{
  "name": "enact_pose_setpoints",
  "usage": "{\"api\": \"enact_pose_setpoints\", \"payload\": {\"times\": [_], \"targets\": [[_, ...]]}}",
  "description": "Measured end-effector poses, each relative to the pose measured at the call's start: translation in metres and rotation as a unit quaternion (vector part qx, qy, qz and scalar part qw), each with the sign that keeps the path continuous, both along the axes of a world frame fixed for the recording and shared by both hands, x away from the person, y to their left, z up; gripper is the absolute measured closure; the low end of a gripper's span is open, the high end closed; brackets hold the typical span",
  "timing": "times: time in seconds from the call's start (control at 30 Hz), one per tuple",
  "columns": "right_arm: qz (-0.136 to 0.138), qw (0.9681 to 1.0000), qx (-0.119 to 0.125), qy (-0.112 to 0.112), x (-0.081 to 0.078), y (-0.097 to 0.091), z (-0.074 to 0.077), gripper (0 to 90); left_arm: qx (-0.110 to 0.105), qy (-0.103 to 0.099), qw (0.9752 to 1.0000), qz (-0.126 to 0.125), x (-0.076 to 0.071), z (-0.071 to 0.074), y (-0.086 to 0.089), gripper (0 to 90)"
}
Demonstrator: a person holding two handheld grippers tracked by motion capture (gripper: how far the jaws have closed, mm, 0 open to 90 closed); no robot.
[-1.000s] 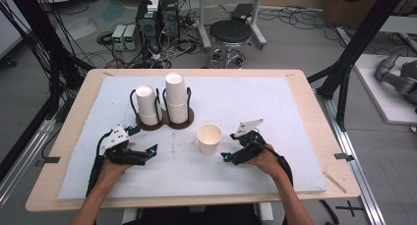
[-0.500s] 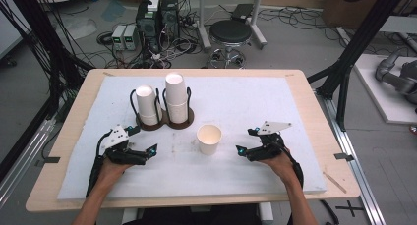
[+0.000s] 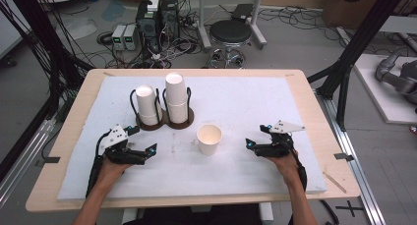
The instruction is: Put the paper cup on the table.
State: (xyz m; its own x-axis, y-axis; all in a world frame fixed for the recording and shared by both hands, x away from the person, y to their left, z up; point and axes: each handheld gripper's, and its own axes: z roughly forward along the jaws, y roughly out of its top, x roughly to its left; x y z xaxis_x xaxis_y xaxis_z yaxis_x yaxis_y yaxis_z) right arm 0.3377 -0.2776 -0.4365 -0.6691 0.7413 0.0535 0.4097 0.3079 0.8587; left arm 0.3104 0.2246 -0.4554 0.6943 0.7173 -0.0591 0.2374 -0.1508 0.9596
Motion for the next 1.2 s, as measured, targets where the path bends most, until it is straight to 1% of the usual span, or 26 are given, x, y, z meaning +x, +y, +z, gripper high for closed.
{"api": "enact_pose_setpoints", "payload": {"times": [0.03, 0.1, 0.23, 0.3, 0.37, 0.6, 0.73, 0.8, 0.87, 1.03, 1.2], "targets": [[-0.006, 0.9999, 0.011, -0.003, 0.0, -0.003, -0.001, 17.5, -0.001, -0.003, 1.0, 0.0, 0.0, 0.0, 0.0, 1.7], [-0.012, 0.9997, 0.019, -0.007, 0.0, -0.007, -0.003, 17.5, -0.005, -0.003, 1.0, 0.001, -0.001, 0.0, 0.001, 1.7], [-0.021, 0.9997, 0.009, 0.0, 0.002, -0.009, -0.009, 17.5, -0.013, 0.0, 0.9999, 0.003, 0.0, 0.0, 0.002, 1.7], [-0.022, 0.9997, 0.004, 0.008, 0.002, -0.009, -0.011, 17.6, -0.015, 0.002, 0.9999, 0.003, 0.0, 0.0, 0.003, 1.7], [-0.026, 0.9996, 0.007, 0.011, 0.002, -0.01, -0.012, 17.6, -0.017, 0.005, 0.9998, 0.002, 0.001, -0.001, 0.003, 1.8], [-0.034, 0.9994, 0.007, 0.01, 0.0, -0.015, -0.013, 17.5, -0.011, 0.002, 0.9999, 0.004, 0.0, 0.0, 0.002, 1.8], [-0.038, 0.9991, 0.014, 0.01, 0.0, -0.017, -0.012, 17.6, -0.009, -0.002, 1.0, 0.003, -0.001, 0.0, 0.001, 1.7], [-0.036, 0.9992, 0.018, 0.008, 0.0, -0.016, -0.011, 17.6, -0.011, -0.002, 0.9999, 0.004, -0.001, 0.0, 0.002, 1.7], [-0.033, 0.9993, 0.015, 0.005, 0.0, -0.015, -0.011, 17.5, -0.014, -0.003, 0.9999, 0.005, -0.001, -0.001, 0.003, 1.7], [-0.031, 0.9994, 0.014, 0.01, 0.001, -0.012, -0.011, 17.5, -0.015, -0.005, 0.9999, 0.006, -0.001, -0.001, 0.003, 1.7], [-0.031, 0.9994, 0.014, 0.009, 0.001, -0.012, -0.011, 17.5, -0.015, -0.006, 0.9999, 0.006, -0.001, -0.001, 0.003, 1.7]]}}
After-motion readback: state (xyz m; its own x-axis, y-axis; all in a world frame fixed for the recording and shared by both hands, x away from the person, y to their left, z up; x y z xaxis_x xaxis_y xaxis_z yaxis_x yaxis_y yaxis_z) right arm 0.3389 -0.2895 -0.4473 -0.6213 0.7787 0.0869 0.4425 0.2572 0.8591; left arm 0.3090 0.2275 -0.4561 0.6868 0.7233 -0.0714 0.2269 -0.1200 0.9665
